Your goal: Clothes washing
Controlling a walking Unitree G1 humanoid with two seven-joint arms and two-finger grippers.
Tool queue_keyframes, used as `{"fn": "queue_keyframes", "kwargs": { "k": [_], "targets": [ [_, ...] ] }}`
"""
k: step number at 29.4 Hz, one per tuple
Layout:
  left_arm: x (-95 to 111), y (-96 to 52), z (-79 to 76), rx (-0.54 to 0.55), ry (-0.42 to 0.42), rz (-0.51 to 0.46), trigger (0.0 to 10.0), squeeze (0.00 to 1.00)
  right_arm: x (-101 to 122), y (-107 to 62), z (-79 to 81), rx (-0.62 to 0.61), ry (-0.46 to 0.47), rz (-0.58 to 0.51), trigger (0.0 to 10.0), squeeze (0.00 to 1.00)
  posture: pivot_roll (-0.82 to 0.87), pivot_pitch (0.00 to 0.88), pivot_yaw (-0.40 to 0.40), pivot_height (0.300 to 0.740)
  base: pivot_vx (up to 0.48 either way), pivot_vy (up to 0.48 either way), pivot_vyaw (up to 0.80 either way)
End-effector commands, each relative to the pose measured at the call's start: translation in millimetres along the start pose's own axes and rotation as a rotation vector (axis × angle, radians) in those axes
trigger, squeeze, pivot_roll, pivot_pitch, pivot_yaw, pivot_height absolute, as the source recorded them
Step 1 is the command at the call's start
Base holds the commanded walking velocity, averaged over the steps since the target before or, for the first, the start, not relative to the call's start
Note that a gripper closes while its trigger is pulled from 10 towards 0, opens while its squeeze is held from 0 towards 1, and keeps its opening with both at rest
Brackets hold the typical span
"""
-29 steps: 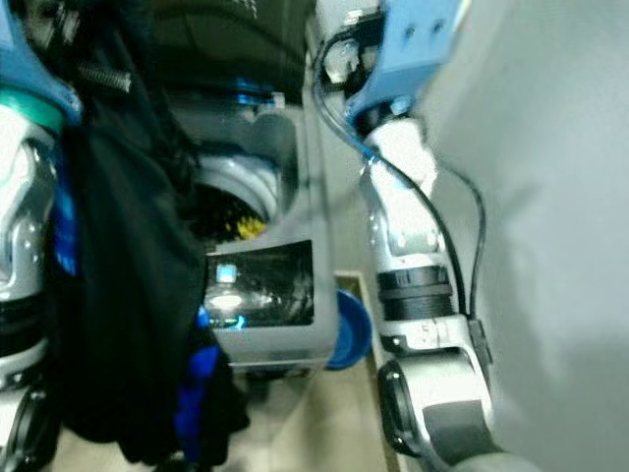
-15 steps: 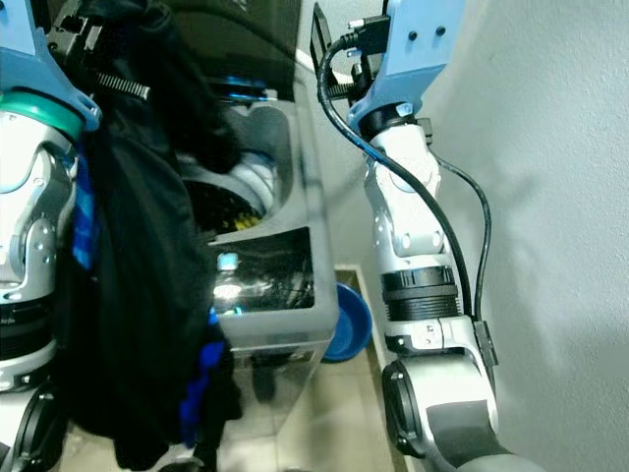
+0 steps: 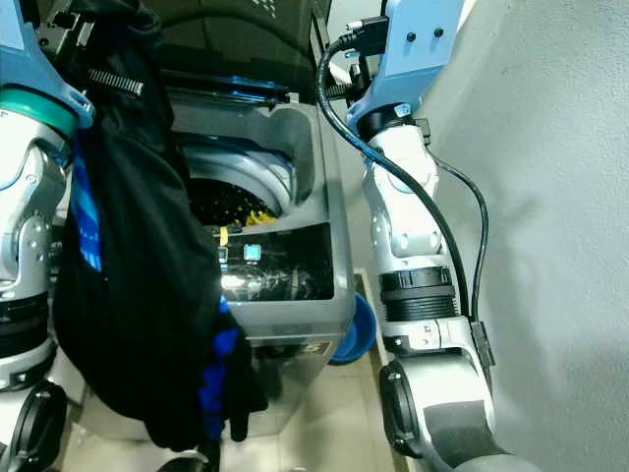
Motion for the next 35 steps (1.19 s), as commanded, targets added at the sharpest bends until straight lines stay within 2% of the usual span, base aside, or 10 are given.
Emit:
{"fn": "queue_keyframes", "kwargs": {
  "k": [1,10,35],
  "targets": [
    [4.7,1.4,0.9,0.007,-0.008,-0.014,10.0,0.0,2.9,1.1,-1.8,-0.005,-0.008,-0.011,10.0,0.0,0.07,0.063,-0.048,0.74,0.0,0.48,0.0],
    [2.5,1.4,0.7,0.005,0.008,-0.003,10.0,0.0,2.1,0.4,-2.3,-0.008,-0.005,-0.01,10.0,0.0,0.07,0.066,-0.046,0.74,0.0,0.402,0.0],
    [0.7,1.8,-3.6,-0.033,0.049,-0.002,10.0,0.0,-1.3,-0.7,0.0,0.007,-0.005,0.005,10.0,0.0,0.07,0.071,-0.046,0.74,0.0,0.0,0.0]
  ]
}}
Point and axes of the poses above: a point about 5 cm out from each wrist's last joint towards the gripper, its own y axis pointing out of the wrist towards the gripper, its own x axis along the axis of the wrist's last joint, z = x × y, the point moved 3 cm from there along y, pointing out of the wrist towards the gripper, and after that the axes turned 13 degrees about y, right-handed, at the moved point
